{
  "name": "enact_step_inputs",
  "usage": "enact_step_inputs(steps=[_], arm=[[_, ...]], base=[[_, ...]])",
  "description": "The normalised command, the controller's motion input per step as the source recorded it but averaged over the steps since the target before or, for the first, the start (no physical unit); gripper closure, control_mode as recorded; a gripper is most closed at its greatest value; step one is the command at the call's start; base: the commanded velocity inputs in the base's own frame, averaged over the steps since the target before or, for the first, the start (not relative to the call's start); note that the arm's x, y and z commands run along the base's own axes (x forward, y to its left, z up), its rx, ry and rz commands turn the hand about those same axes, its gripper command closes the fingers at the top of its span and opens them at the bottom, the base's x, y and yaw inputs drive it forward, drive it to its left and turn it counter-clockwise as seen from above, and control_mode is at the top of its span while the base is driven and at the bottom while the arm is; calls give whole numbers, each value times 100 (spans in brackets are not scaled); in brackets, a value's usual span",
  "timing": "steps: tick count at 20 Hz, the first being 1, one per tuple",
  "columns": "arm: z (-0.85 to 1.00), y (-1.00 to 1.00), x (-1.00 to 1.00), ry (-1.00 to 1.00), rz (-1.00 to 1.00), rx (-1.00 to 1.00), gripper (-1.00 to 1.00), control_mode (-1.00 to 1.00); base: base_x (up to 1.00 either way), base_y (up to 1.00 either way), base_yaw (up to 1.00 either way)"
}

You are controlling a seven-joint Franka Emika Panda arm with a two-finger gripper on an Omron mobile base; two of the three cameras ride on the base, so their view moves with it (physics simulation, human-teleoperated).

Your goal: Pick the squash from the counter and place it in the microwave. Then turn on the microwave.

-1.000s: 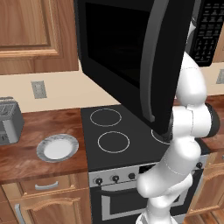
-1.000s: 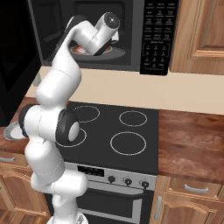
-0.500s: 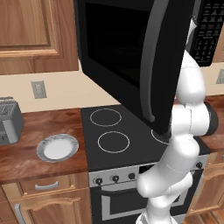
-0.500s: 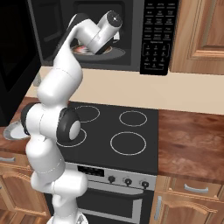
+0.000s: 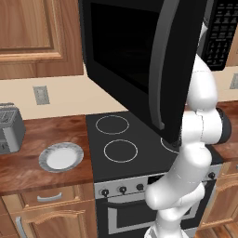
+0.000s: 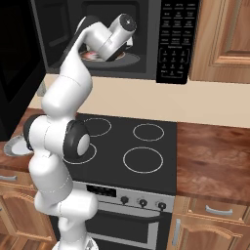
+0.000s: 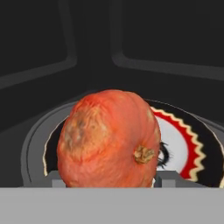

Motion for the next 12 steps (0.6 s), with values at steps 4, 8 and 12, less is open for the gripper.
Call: enact_step_inputs(steps=[4, 8, 12], arm=[[-4, 6, 5, 0, 1, 0, 100, -100], [-7, 6, 7, 1, 1, 0, 100, -100], [-5, 0, 14, 6, 3, 0, 100, -100]], base=[[0, 0, 0], [0, 0, 0], [0, 0, 0]])
